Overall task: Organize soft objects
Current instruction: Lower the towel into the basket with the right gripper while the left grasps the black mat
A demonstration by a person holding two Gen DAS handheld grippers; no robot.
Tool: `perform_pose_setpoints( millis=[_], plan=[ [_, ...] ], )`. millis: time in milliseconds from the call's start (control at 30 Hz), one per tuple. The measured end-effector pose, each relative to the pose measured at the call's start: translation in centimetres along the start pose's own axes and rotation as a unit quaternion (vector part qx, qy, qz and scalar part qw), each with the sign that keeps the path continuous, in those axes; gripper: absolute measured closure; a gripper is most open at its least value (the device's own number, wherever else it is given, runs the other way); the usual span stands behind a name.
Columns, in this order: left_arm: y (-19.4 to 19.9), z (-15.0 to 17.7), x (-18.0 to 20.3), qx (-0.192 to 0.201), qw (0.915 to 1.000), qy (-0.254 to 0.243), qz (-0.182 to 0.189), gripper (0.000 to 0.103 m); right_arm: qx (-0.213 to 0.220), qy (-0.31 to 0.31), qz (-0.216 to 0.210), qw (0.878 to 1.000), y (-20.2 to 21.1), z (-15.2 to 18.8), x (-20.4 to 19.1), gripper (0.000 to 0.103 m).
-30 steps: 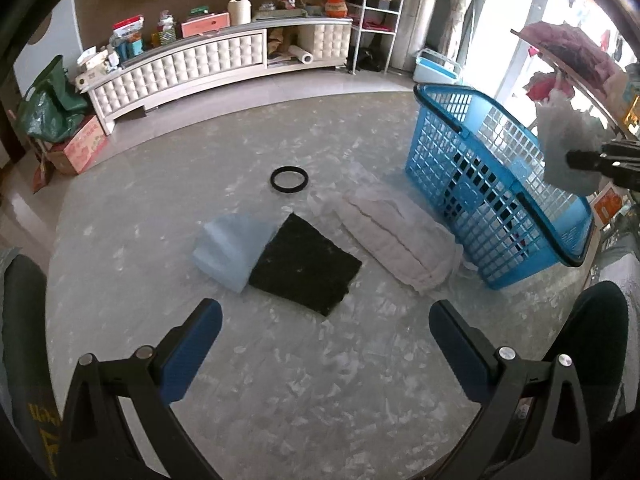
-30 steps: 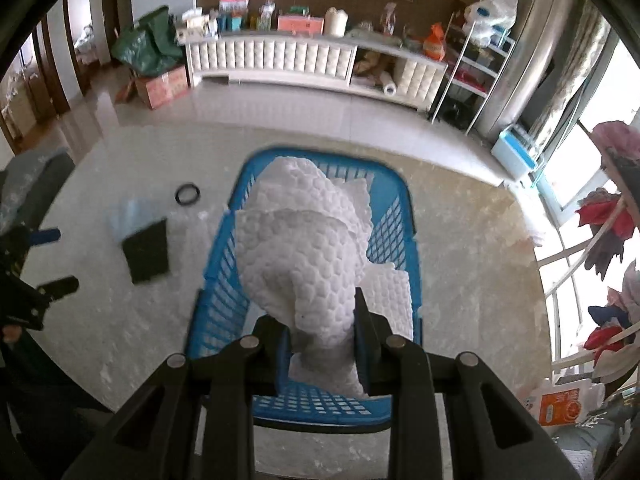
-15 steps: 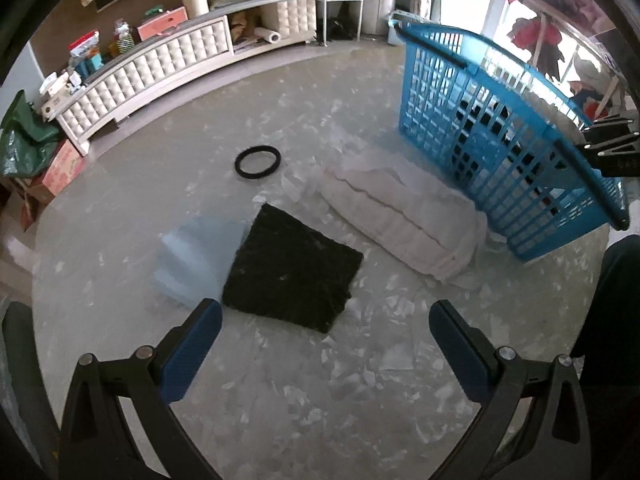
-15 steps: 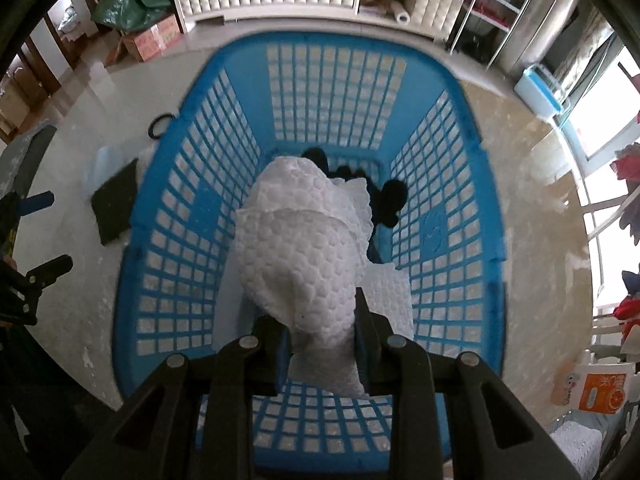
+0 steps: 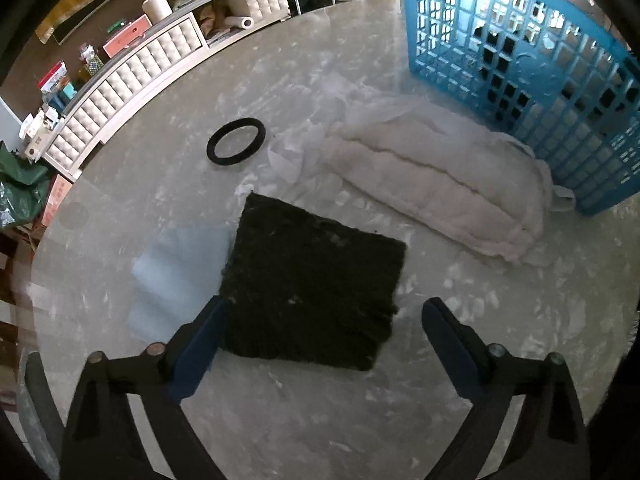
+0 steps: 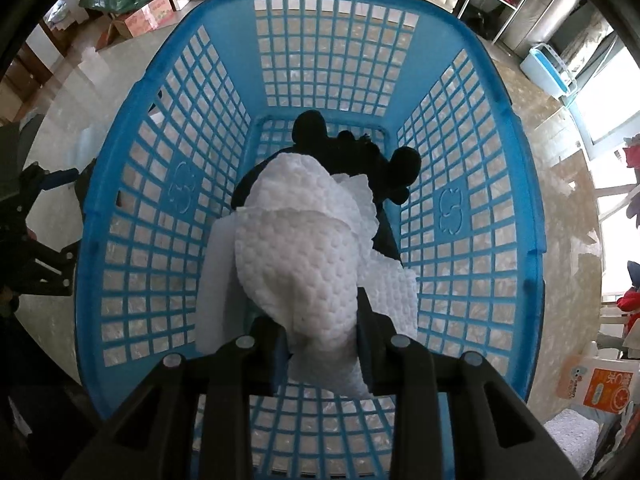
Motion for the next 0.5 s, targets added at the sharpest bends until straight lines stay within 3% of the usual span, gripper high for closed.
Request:
perform_pose_setpoints(
  millis=[200,300,400,500],
  plan=[
    [-0.3,-0.3,-0.4,0.001,0.9992,0.007,0.04,0.016,-0.004,-0.003,-0.005,1.0,-1.0,-0.4,0.2,0.074],
    [-0.3,-0.1,-0.6,0.009,0.999,0.001,0.044,0.018,-0.003,-0.005,-0.007,1.0,-1.4,-0.3,0.3,0.073],
    [-0.1,-0.4,-0.4,0.01,0.9989,-0.008,0.045,0.028,-0.003,-0.005,-0.01,1.0,-1.6,-0.2,0.3,0.071],
    [0.2,-0.2,-0.1,0.013,0.9988,-0.007,0.046,0.031,-0.002,-0.007,-0.014,1.0,-1.7,0.2,0.2,0.069]
  ],
)
Point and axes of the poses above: each gripper's, at about its wrist camera, not at the fingertips, and y roughly against the way its jaws point, x to its right, z to its underside, the point moved 8 cm from there along -y, roughly the way its jaws point, and after that the axes turned 11 degrees about -x, right-handed, at the moved point
